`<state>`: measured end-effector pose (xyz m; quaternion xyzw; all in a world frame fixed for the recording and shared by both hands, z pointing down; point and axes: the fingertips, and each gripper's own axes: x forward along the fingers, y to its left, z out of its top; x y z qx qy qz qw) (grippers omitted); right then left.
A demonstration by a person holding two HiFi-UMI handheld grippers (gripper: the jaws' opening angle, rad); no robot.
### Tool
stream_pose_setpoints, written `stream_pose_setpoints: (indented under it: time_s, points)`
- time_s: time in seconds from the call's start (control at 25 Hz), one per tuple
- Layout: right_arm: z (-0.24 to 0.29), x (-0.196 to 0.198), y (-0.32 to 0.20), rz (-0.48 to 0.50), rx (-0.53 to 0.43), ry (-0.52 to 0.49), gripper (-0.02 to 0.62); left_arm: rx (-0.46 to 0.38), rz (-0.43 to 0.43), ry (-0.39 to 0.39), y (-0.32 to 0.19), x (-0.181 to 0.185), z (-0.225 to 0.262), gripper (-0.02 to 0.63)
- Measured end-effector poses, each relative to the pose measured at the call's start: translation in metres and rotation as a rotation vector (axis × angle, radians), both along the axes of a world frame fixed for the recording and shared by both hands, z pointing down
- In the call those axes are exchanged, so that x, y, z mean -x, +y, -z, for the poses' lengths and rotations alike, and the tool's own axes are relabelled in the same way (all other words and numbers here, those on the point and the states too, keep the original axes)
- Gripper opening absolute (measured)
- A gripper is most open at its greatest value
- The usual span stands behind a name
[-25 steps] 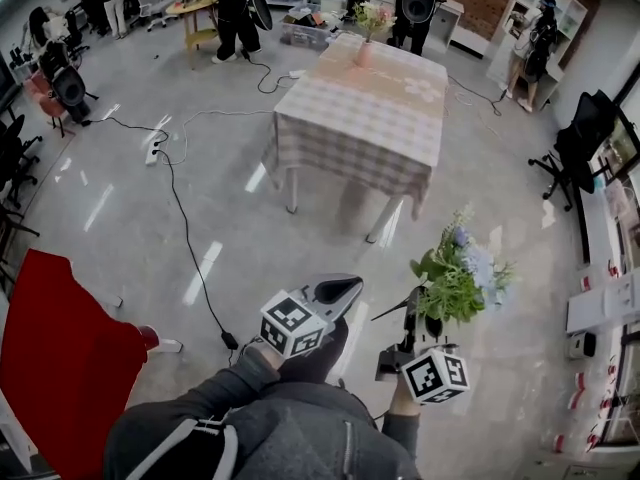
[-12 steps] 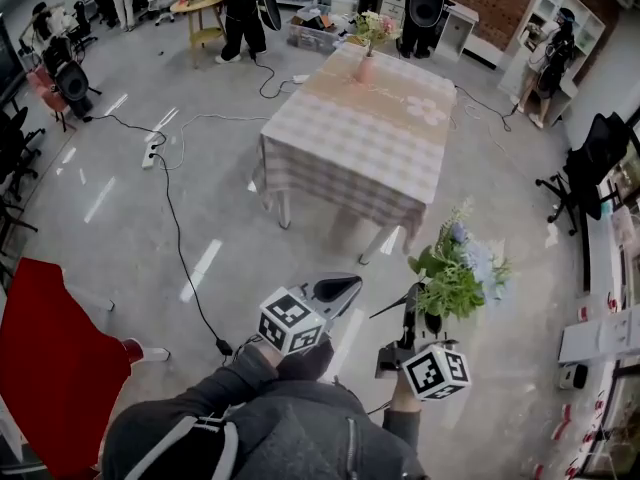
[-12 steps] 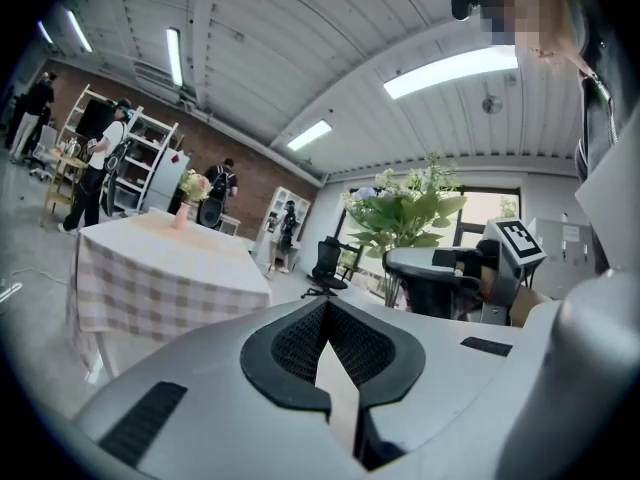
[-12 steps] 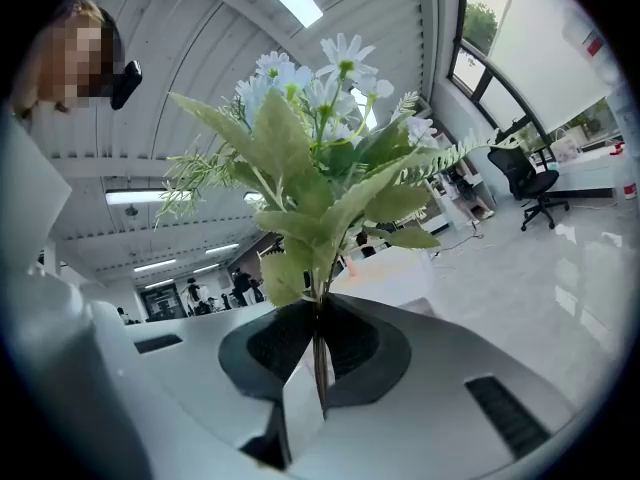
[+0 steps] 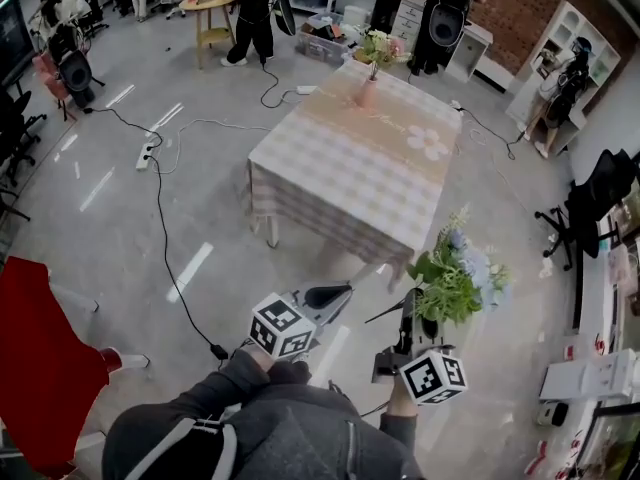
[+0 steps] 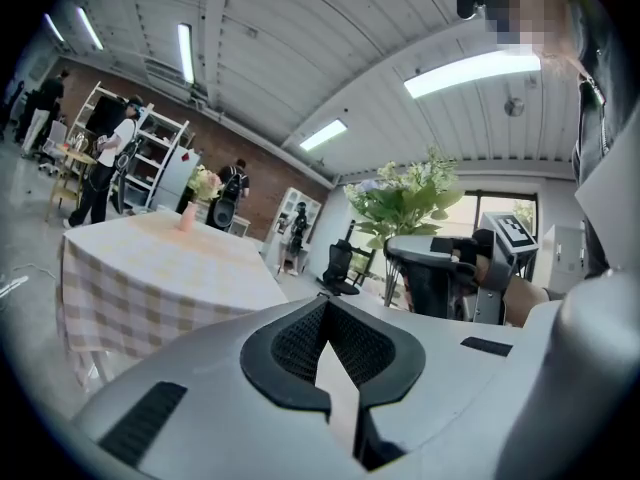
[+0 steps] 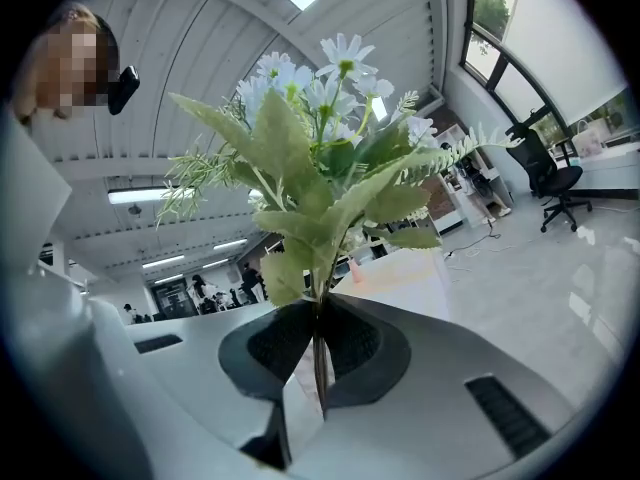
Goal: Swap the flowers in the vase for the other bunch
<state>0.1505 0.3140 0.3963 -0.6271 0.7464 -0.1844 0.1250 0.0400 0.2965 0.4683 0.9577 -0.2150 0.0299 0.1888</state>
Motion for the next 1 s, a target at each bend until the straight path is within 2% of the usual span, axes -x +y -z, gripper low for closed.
stream_pose_setpoints:
  time_s: [0.12,0.32,0.48,1.0]
  points:
    - [-0.001,-0.007,-0.029,0.025,-0.002,0.000,0.031,0.006,0.024,0.010,-0.024,-0.006,-0.001,0.009]
    - [0.003,0.006,-0.055,0.088,-0.051,-0.044,0.031,0.007,0.027,0.039,-0.045,-0.006,-0.003,0.009]
    - [-0.002,0.003,-0.059,0.105,-0.034,-0.026,0.031,0.010,0.040,0.051,-0.051,-0.008,0.001,0.009]
    - [0.003,-0.001,-0.061,0.162,-0.045,-0.154,0.031,0.005,0.096,0.030,-0.044,0.005,0.007,0.009]
